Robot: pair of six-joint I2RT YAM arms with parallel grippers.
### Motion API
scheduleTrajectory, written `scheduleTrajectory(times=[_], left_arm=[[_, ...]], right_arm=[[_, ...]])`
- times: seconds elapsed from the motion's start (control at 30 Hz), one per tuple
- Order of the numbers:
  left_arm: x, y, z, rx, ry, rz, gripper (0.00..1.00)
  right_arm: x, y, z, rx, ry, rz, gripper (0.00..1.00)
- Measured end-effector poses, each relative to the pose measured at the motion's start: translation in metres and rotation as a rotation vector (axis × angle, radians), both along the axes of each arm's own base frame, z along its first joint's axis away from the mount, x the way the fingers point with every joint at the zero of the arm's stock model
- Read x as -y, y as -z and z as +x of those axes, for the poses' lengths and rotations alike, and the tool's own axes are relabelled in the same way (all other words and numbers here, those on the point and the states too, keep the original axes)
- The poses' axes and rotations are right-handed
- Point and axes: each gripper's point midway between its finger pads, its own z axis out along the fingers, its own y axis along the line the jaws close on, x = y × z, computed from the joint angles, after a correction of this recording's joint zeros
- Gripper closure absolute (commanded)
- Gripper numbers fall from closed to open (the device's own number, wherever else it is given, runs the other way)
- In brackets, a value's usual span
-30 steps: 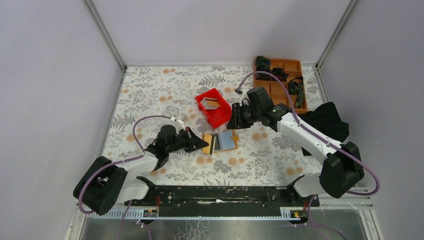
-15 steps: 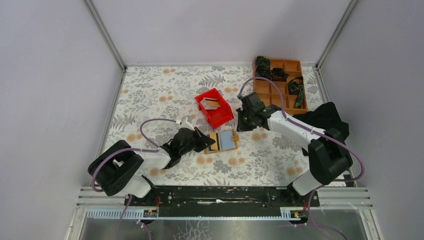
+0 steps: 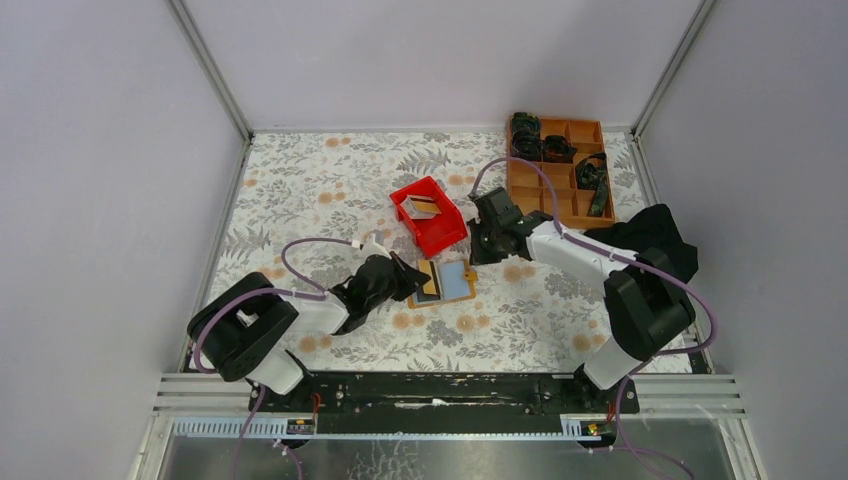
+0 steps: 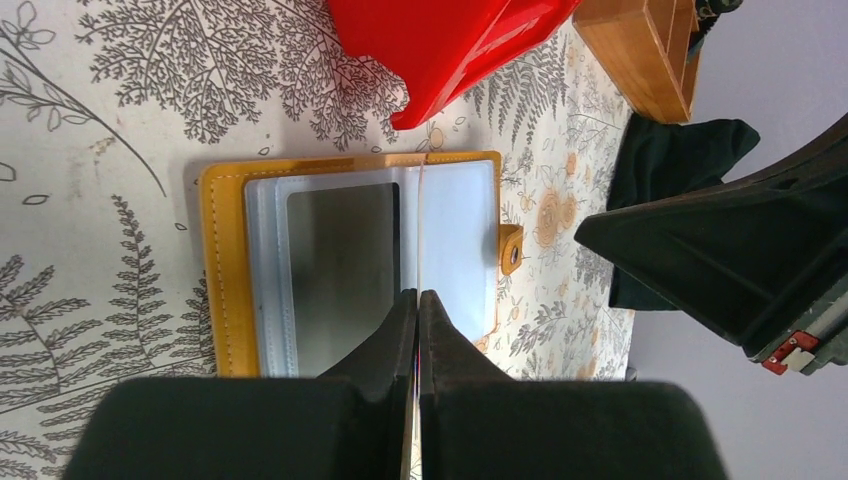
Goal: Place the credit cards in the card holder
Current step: Insert the credit card into the card holder.
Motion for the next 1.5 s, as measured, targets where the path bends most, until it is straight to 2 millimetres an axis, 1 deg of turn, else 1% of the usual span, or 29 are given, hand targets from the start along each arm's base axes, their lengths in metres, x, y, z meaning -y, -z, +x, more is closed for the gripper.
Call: scheduleTrajectory(times=[0.2,0.47,0.53,0.73,1.07,1.5], left_arm=[[-0.001,0.002,0.001,0.001,-0.013,0.012,1.0],[-0.003,0.003,0.003,0.006,-0.027,0.018,1.0],[-0.003,0.003,0.003,0.006,-0.027,0.019,1.0],[-0.001,0.005,0.0,0.003,-0.018,0.025,1.0],[0.004,0.007,-0.007,0.006,-0.001,0.038,1.0],[0.003,0.013,-0.008,-0.005,0.0,0.055,1.0]], right_arm=[[-0.011,0.006,-0.004,-0.001,-0.03,0.0,1.0],[-0.032,0.014,-0.019,-0.007,-0.097,-0.005,1.0],[-0.033,0.014,-0.02,-0.007,-0.102,-0.007,1.0],[-0.035,0.016,-0.022,-0.007,-0.106,-0.013,1.0],[-0.027,0.037,-0.027,-0.043,-0.097,-0.062,1.0],[-0.021,0.049,-0.028,-0.056,-0.084,-0.095,1.0]])
